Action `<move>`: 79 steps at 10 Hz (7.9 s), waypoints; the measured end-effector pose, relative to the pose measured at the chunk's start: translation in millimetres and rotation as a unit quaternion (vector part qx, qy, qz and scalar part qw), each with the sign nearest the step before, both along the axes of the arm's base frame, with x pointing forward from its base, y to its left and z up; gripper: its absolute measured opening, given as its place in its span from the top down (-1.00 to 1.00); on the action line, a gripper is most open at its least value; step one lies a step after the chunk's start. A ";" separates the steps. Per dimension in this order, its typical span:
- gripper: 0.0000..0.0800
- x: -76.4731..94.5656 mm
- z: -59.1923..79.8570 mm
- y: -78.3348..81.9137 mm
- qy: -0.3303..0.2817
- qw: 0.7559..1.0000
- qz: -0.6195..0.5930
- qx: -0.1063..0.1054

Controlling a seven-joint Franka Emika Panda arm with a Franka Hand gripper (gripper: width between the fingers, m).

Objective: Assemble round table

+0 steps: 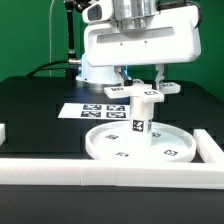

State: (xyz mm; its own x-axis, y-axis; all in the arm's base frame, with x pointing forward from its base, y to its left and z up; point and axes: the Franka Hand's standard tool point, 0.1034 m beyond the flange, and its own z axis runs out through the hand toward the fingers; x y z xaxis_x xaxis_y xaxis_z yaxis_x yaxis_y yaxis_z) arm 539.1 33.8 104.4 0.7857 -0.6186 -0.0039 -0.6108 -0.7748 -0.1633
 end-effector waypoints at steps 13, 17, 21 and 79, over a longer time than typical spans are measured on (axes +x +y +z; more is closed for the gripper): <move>-0.11 3.8 0.3 2.5 0.041 0.888 -0.453 0.068; -0.11 4.2 0.4 1.6 0.053 0.835 -0.542 0.080; -0.59 9.3 17.7 7.9 0.066 0.866 -0.488 0.084; -0.11 -6.6 -2.8 6.3 0.044 0.866 0.497 -0.040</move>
Offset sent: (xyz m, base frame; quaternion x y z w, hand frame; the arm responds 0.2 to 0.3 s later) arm 0.0000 0.0000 0.0000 0.0000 0.0000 0.1296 0.9916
